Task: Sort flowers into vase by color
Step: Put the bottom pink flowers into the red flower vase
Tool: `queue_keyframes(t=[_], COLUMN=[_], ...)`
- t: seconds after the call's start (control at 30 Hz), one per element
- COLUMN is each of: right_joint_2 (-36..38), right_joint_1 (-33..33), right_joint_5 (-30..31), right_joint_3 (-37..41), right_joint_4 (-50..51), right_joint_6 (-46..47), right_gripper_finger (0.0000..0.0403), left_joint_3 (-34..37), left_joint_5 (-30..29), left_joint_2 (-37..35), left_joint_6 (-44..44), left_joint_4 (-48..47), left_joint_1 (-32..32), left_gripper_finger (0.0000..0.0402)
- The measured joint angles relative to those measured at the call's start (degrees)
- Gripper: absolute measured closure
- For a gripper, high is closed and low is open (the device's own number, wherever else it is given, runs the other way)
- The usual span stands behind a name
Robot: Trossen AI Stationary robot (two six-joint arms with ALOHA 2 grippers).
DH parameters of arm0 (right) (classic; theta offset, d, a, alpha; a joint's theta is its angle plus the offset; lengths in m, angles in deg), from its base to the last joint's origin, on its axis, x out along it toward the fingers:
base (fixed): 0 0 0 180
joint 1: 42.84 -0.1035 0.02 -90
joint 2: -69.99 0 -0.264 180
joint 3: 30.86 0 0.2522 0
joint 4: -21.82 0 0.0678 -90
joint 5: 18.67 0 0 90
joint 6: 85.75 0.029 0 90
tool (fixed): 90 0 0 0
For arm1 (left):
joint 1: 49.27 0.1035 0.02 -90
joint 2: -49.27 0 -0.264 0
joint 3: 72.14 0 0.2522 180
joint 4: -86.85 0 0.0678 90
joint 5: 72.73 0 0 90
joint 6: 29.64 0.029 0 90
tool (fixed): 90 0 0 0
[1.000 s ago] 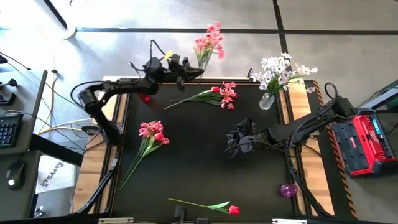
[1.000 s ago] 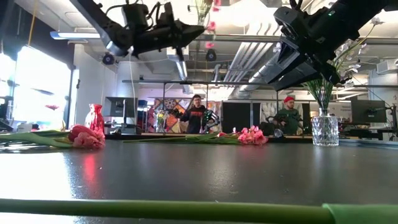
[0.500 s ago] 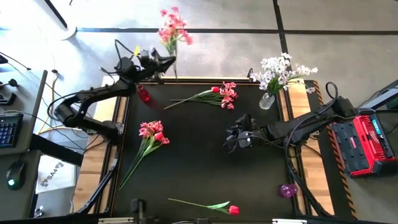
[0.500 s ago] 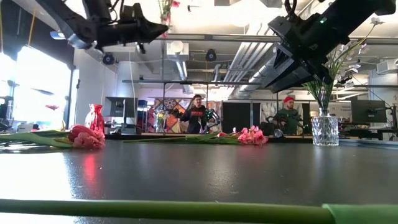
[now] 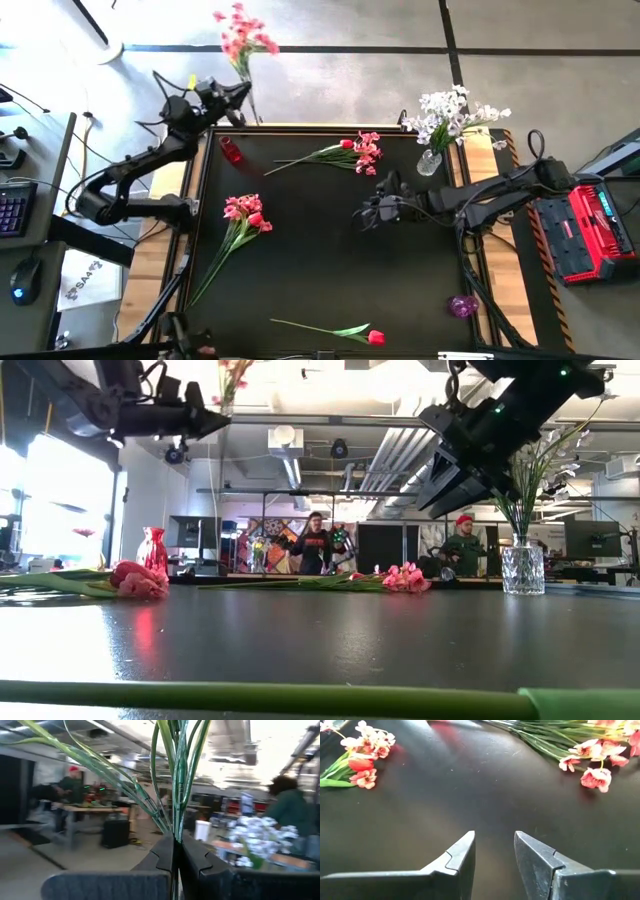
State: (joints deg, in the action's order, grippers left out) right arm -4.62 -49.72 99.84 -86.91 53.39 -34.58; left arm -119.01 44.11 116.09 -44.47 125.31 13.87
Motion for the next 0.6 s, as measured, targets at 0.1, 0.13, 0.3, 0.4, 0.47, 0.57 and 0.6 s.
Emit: queue_keyframes(t=[0.1, 0.13, 0.3, 0.4, 0.47, 0.57, 0.6], right_joint_2=[0.01, 0.01, 0.01, 0.02, 0.02, 0.02, 0.02], right_joint_1=[1.29, 1.72, 4.27, 6.11, 7.41, 9.07, 9.48], right_joint_5=[-0.07, -0.09, -1.22, -4.13, -6.69, -9.56, -9.99], right_joint_3=[0.00, 0.00, -0.02, -0.02, -0.02, -0.02, -0.02], right_joint_4=[-0.92, -1.40, -4.64, -6.22, -6.52, -6.52, -6.50], right_joint_6=[-1.96, -2.43, -5.24, -8.13, -9.40, -9.66, -9.68], right_gripper_finger=[0.0277, 0.0277, 0.0277, 0.0277, 0.0277, 0.0277, 0.0277], left_joint_3=[3.19, 4.10, 6.34, 6.34, 6.34, 6.34, 6.34], left_joint_5=[-4.39, -5.79, -7.01, -7.78, -9.35, -11.09, -11.67], left_joint_2=[-1.12, -1.32, -1.98, -2.21, -2.50, -3.03, -3.15], left_joint_6=[0.26, 0.54, 1.97, 2.35, 3.26, 4.01, 4.00], left_joint_4=[-0.20, 0.08, 1.16, 2.36, 3.00, 2.96, 2.98], left_joint_1=[1.67, 2.00, 3.38, 3.52, 4.02, 5.35, 5.77], left_gripper_finger=[0.0401, 0.0401, 0.0401, 0.0401, 0.0401, 0.0401, 0.0401])
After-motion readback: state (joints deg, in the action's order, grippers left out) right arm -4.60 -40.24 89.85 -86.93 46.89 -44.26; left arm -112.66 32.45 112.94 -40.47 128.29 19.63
